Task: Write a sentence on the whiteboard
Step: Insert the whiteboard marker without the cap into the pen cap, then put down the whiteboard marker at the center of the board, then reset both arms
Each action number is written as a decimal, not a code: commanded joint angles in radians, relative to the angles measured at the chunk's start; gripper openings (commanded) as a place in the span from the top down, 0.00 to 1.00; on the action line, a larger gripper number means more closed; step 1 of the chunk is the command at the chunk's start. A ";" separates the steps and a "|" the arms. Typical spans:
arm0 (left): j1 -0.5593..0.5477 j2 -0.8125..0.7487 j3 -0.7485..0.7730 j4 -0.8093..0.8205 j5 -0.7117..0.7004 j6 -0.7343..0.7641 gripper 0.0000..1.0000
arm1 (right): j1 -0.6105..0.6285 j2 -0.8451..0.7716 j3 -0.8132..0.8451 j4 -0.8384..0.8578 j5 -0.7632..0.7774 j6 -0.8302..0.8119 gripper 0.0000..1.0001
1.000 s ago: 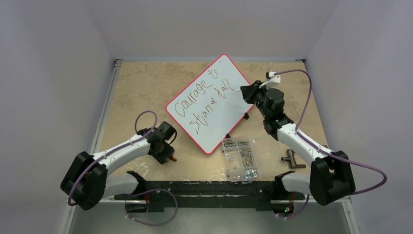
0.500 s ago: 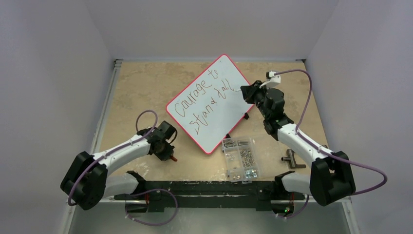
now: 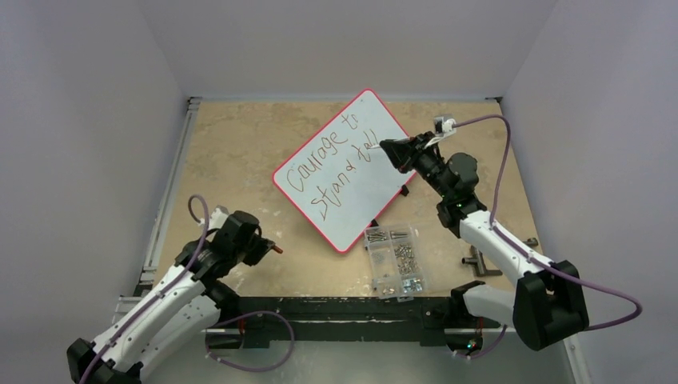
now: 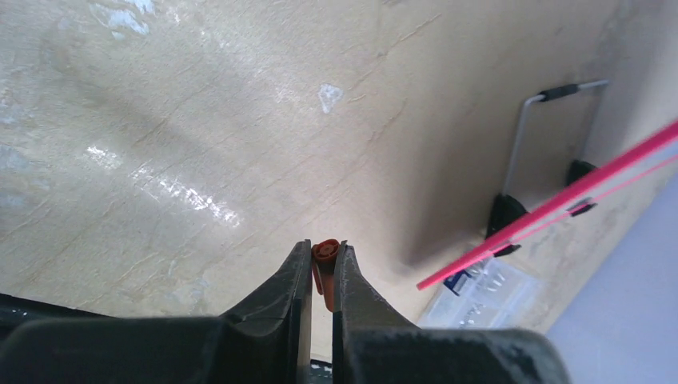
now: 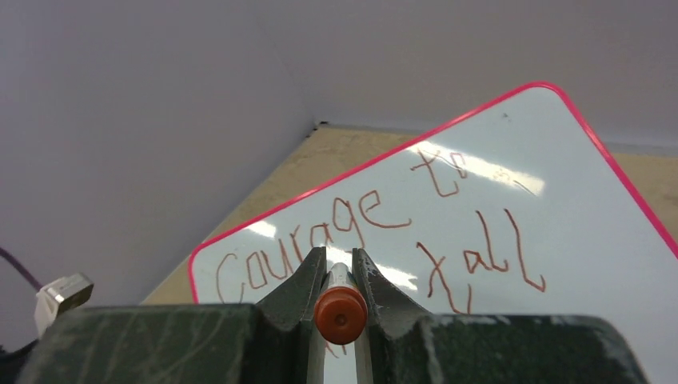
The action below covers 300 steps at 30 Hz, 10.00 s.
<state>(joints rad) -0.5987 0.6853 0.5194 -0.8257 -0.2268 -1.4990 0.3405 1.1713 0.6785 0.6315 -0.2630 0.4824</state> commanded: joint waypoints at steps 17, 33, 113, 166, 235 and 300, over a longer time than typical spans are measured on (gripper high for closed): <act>-0.001 0.079 0.463 0.064 -0.120 0.028 1.00 | 0.324 0.014 0.050 0.292 -0.116 -0.158 1.00; 0.183 0.263 0.629 0.099 0.217 -0.116 1.00 | 0.487 0.111 -0.089 0.793 -0.028 -0.401 1.00; 0.181 0.249 0.598 0.186 0.405 -0.262 1.00 | 0.611 0.474 0.097 0.835 0.113 -0.584 1.00; 0.098 0.189 0.588 0.434 0.343 -0.165 1.00 | 0.752 0.724 0.508 0.424 0.524 -0.136 1.00; 0.160 0.134 0.621 0.157 -0.173 0.871 0.00 | 0.016 0.141 0.086 -0.556 0.782 0.060 1.00; 0.169 0.051 0.531 0.190 -0.336 1.244 0.00 | -0.032 -0.312 -0.182 -0.263 0.173 0.142 0.01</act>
<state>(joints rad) -0.4385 0.7383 1.0824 -0.6903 -0.5583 -0.3088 0.3119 0.8989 0.5480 0.2642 0.0837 0.5907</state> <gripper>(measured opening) 0.998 0.987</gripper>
